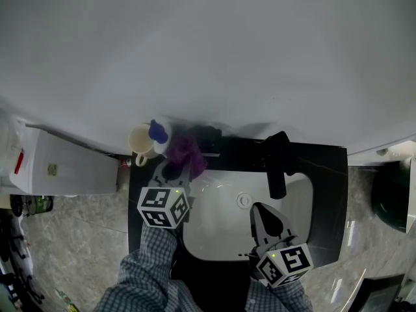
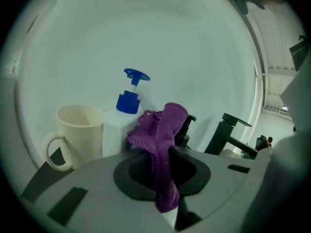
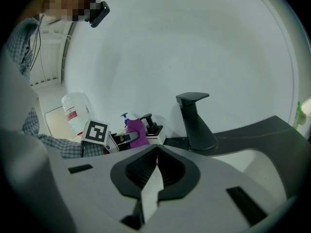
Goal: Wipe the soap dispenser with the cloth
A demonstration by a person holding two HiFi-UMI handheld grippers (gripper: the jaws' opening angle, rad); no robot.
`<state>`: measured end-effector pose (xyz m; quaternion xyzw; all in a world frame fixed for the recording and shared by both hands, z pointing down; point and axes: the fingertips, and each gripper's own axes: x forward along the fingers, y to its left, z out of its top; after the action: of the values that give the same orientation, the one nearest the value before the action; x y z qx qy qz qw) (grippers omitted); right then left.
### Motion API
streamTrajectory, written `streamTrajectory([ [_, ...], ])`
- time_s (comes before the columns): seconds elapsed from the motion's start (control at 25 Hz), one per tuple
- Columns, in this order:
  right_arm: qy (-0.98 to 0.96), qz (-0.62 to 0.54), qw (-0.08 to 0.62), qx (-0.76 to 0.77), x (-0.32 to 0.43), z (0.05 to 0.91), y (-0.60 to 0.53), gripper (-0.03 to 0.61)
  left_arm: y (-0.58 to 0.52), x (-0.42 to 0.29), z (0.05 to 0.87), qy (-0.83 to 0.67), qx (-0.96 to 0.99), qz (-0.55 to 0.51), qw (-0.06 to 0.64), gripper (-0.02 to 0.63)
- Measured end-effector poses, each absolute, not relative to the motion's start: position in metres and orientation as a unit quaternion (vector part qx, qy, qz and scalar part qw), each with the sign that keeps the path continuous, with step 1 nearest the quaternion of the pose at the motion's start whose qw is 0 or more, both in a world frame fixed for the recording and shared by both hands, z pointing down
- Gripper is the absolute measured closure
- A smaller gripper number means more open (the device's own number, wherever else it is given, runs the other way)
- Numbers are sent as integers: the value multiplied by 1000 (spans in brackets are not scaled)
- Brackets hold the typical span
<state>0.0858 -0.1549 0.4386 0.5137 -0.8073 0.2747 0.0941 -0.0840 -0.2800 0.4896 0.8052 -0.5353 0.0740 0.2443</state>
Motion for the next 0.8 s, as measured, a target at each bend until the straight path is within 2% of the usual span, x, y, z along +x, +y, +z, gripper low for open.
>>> streamTrajectory([
  [0.2, -807, 278, 94, 512, 83, 438, -155, 560, -267, -86, 478, -535, 804, 70, 251, 554],
  [0.64, -811, 276, 93, 507, 80, 437, -154, 560, -269, -80, 395, -532, 833, 26, 149, 554],
  [0.8, -811, 276, 94, 507, 82, 437, -152, 560, -278, -69, 395, -520, 842, 29, 140, 554],
])
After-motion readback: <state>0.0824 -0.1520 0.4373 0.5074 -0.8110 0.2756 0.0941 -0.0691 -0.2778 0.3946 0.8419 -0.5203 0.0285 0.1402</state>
